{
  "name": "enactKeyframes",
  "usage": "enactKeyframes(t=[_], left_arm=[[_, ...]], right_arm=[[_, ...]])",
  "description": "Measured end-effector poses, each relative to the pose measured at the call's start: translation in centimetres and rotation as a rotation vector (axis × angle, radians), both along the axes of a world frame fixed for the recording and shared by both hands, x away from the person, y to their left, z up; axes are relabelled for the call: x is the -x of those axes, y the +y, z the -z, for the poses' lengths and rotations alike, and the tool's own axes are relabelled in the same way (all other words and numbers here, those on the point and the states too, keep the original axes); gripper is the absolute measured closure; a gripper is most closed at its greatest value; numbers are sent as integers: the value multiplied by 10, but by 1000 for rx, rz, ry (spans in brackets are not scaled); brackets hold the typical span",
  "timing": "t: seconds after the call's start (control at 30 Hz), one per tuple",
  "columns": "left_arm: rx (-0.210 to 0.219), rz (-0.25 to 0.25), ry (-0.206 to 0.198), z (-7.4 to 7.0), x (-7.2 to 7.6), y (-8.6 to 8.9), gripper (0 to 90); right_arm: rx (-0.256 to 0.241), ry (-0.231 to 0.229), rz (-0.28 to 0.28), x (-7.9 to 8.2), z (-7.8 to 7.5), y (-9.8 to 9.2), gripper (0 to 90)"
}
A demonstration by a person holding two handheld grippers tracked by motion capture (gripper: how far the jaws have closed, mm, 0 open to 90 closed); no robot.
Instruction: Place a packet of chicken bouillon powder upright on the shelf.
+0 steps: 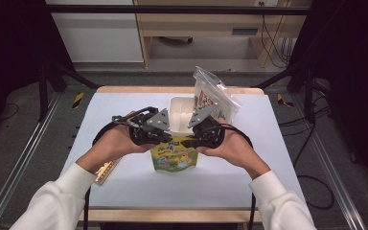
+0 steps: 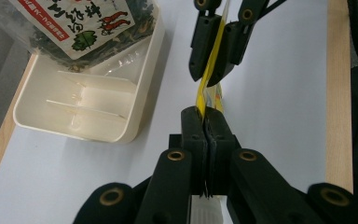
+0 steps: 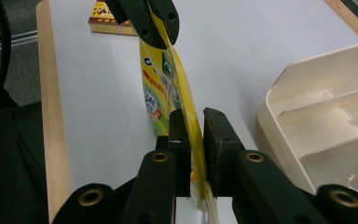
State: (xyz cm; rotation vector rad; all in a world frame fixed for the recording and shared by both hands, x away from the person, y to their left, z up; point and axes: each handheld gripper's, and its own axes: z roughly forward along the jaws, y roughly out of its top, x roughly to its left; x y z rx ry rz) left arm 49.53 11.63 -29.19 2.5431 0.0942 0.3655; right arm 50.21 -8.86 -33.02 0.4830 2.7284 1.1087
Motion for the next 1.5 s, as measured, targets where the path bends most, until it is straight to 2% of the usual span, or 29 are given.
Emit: enactKeyframes(t=[0.1, 0.3, 0.33, 0.37, 0.47, 0.57, 0.73, 0.77, 0.8, 0.93, 0.97, 1.0, 1.13, 1.2, 1.27, 1.3, 1.33, 1.4, 1.5], left_arm=[[1, 1, 6, 0, 0, 0, 880], [5, -12, -8, 0, -2, 0, 837], [5, -18, -15, -1, -3, 1, 809], [28, -35, -17, -2, -3, 2, 774], [110, -72, -49, -12, -3, 10, 590], [187, -106, -85, -22, -1, 21, 480], [213, -220, -140, -25, 5, 42, 300], [237, -273, -148, -22, 8, 53, 254], [237, -273, -148, -22, 8, 53, 235], [276, -361, -158, -8, 15, 78, 203], [295, -382, -151, -3, 17, 84, 187], [304, -402, -146, 3, 19, 91, 187], [336, -489, -160, 30, 28, 116, 164], [371, -544, -146, 47, 34, 127, 158], [402, -586, -105, 65, 40, 137, 156], [410, -605, -94, 74, 43, 140, 155], [402, -619, -85, 83, 45, 144, 155], [382, -654, -82, 100, 51, 148, 150], [394, -690, -82, 120, 62, 154, 148]], right_arm=[[3, 4, -2, 1, 0, 1, 883], [3, 6, -4, 1, 0, 1, 900], [1, 8, -1, 1, 0, 1, 900], [0, 8, 3, 1, 0, 0, 900], [-5, 39, 27, 0, -2, -3, 900], [-24, 60, 66, 2, -6, -10, 900], [-102, 125, 144, 7, -15, -22, 900], [-139, 155, 176, 9, -17, -27, 900], [-139, 155, 176, 9, -17, -27, 900], [-221, 197, 231, 11, -18, -35, 900], [-259, 194, 250, 13, -20, -37, 900], [-259, 194, 250, 13, -20, -37, 900], [-333, 186, 315, 18, -26, -39, 900], [-387, 199, 353, 19, -30, -39, 900], [-430, 197, 383, 19, -33, -38, 900], [-468, 192, 414, 17, -36, -37, 900], [-468, 192, 414, 17, -36, -37, 900], [-501, 192, 443, 15, -38, -35, 900], [-532, 182, 489, 11, -41, -32, 900]])
